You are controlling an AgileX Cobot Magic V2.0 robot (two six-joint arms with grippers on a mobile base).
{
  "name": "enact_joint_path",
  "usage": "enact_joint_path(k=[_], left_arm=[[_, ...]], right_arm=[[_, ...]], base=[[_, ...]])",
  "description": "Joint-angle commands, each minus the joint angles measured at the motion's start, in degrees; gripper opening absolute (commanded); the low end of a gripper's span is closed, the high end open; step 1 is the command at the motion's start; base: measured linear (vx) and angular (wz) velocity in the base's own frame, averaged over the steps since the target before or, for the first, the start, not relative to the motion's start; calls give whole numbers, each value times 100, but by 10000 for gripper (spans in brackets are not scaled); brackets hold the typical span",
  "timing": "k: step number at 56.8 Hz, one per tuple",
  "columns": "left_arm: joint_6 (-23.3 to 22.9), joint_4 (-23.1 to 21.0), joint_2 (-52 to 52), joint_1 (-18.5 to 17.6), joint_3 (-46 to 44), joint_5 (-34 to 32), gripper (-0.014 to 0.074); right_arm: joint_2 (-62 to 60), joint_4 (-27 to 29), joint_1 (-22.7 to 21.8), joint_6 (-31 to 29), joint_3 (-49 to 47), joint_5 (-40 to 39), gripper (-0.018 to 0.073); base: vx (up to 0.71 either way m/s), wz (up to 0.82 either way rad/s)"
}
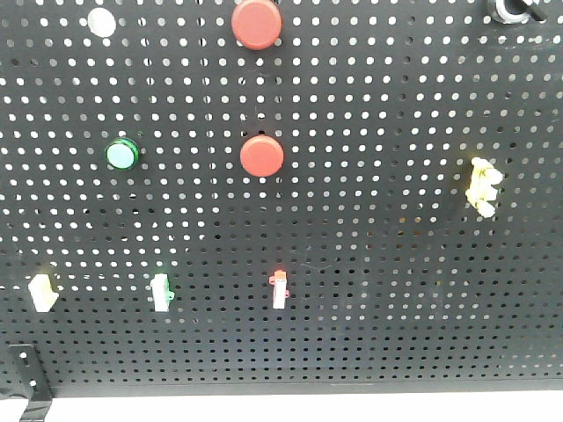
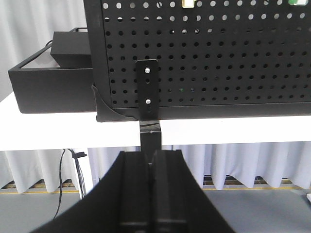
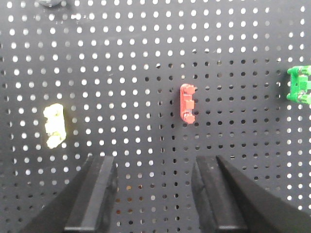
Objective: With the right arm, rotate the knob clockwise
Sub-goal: 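Move the right gripper up the pegboard toward the silver knob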
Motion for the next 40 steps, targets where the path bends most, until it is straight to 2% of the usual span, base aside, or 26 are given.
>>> enact_joint_path(k=[1, 18, 28, 40], left_arm=[[0, -39, -51, -18, 150, -465, -6], [0, -39, -51, -18, 150, -465, -6], [0, -39, -51, -18, 150, -465, -6], [0, -39, -51, -18, 150, -465, -6]], right_arm=[[77, -11, 9, -1, -226, -514, 428], [953, -71, 9, -26, -1274, 43, 428], [1586, -134, 9, -45, -2084, 829, 428], [2149, -185, 102, -314, -2916, 1019, 428]], base=[[0, 0], [0, 0], [0, 0], [0, 0]])
